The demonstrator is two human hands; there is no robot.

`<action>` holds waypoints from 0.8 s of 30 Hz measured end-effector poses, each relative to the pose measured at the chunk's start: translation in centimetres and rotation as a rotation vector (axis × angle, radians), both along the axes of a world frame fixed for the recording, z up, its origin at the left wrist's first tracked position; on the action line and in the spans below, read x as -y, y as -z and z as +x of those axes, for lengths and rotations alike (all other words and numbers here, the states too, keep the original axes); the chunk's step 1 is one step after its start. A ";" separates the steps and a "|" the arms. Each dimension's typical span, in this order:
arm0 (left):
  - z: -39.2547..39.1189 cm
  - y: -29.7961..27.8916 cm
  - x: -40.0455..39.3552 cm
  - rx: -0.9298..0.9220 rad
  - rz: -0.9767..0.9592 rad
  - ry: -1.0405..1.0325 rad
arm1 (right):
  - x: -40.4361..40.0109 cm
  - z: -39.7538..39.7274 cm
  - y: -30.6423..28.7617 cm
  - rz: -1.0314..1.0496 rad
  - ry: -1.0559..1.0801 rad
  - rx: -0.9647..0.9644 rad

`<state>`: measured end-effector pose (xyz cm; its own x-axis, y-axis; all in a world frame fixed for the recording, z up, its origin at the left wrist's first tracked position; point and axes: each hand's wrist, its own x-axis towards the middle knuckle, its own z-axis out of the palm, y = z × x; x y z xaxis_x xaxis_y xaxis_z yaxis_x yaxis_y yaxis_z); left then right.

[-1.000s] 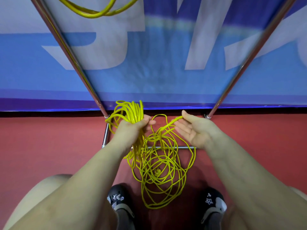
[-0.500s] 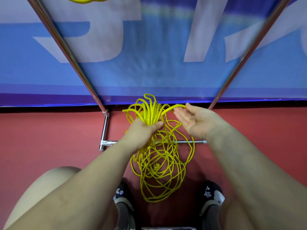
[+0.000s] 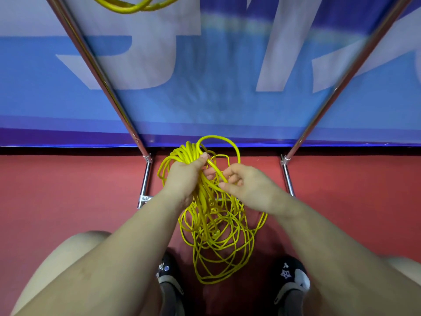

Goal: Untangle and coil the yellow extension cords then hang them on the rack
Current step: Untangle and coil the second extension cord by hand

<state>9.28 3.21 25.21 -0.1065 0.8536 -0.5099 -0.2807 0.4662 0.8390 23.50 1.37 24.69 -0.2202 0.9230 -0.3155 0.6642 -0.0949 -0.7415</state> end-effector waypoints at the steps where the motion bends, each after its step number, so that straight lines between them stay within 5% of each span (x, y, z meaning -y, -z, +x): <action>1: -0.2 -0.2 -0.1 0.008 0.004 -0.027 | -0.1 0.2 -0.1 0.016 -0.037 0.040; 9: -2.8 -0.7 -1.4 0.049 0.021 -0.250 | 0.7 1.7 0.5 -0.211 -0.304 0.201; 14: -3.8 -0.9 -1.6 0.043 0.044 -0.273 | 0.5 3.5 1.3 -0.087 -0.221 0.209; 24: -2.8 -0.3 -0.8 0.021 0.058 0.014 | -0.4 1.1 -2.3 -0.212 0.325 -0.567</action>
<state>6.52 4.00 25.53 -0.0840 0.8831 -0.4616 -0.2921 0.4210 0.8587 24.62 1.78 27.03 -0.1268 0.9013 -0.4143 0.0926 -0.4051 -0.9096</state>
